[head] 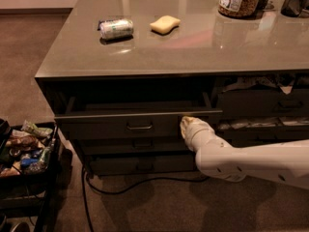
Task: Close top drawer
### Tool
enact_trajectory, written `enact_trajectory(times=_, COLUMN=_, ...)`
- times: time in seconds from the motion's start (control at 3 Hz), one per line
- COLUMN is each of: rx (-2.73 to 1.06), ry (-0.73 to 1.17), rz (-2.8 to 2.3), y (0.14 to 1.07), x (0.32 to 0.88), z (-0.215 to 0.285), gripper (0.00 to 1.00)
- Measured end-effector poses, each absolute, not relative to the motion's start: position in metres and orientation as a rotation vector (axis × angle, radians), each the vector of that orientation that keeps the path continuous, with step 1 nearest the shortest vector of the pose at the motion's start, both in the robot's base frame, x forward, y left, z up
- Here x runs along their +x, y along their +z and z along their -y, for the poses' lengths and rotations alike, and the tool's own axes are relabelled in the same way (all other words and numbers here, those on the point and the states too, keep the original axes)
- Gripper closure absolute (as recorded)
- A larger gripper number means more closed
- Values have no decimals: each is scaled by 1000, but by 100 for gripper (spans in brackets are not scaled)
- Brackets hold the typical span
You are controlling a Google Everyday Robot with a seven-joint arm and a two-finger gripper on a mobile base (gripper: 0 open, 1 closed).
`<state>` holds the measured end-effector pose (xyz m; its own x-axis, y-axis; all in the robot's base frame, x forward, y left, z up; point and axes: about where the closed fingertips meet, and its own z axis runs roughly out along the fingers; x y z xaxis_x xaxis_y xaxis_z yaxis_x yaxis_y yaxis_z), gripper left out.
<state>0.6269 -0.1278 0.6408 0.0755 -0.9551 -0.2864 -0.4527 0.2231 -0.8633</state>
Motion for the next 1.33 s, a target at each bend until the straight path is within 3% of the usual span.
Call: enact_trajectory(times=1.33, rx=-1291, ry=-474, rz=-1517, y=618, x=699, z=90, gripper=100)
